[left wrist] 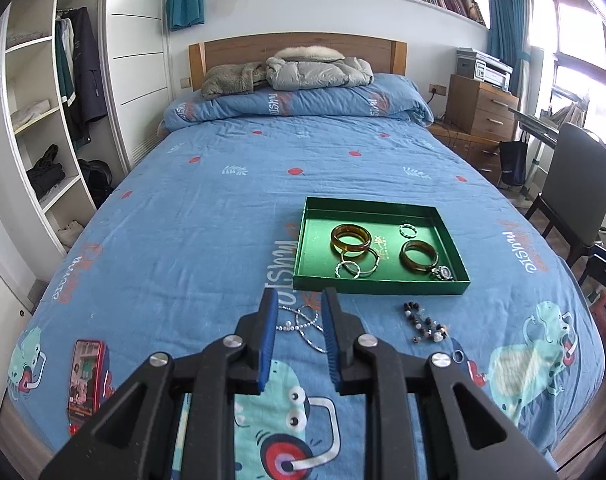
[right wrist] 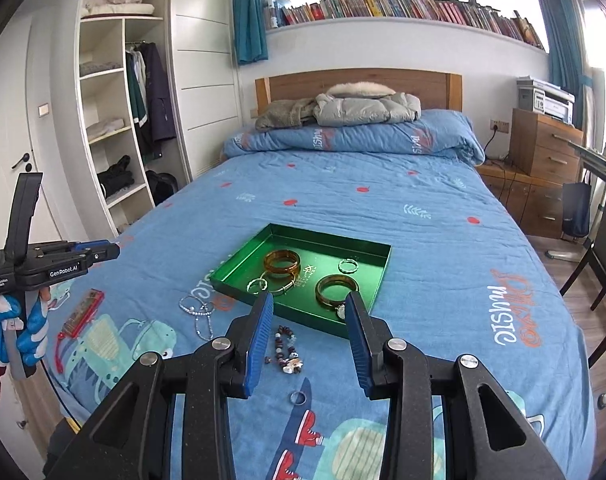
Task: Organize jewelry
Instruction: 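Lift both tools out of the tray and move over the silver rings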
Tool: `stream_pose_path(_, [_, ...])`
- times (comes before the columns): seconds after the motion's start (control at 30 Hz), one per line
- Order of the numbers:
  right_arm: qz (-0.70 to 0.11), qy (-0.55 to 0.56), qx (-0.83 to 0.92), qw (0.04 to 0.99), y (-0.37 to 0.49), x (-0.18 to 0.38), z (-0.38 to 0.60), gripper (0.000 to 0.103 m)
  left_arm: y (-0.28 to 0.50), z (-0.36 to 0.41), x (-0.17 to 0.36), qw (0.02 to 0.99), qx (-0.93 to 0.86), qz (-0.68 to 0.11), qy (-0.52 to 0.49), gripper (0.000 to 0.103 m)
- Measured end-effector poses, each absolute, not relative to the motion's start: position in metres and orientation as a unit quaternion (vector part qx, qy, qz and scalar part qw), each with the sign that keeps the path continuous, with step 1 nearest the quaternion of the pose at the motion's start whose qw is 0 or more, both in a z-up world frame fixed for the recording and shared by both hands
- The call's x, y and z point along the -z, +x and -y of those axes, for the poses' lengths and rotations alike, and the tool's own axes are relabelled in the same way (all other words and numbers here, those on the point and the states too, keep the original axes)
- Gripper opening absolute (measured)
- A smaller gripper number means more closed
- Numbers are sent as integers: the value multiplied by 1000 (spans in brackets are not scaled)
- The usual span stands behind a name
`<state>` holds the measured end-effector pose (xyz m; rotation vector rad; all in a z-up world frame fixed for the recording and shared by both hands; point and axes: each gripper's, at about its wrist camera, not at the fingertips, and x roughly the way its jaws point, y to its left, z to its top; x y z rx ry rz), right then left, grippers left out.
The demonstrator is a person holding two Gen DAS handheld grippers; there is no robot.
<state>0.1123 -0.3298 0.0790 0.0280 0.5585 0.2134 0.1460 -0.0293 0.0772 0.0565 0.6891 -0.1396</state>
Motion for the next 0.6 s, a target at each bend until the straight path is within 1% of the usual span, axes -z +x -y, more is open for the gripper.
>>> stream_pose_path(0.07, [-270,16,-107,957,101,-82,329,37,126,32,-83,942,62,-328,27,30])
stream_pose_path(0.17, [-265,18,-107,958,82,-84,325,37,98,38,-89,949,47,-309,34,33])
stream_pose_path(0.33, [-261,23,-99,960,56,-81,319,47,54,54,-91,957,21,-286,50,35])
stream_pose_path(0.43, [-255,26,-97,962,40,-77,315,47,33,66,-88,960,9,-271,74,35])
stream_pose_path(0.6, [-248,33,-103,963,22,-72,308,47,13,75,-87,961,13,-264,78,35])
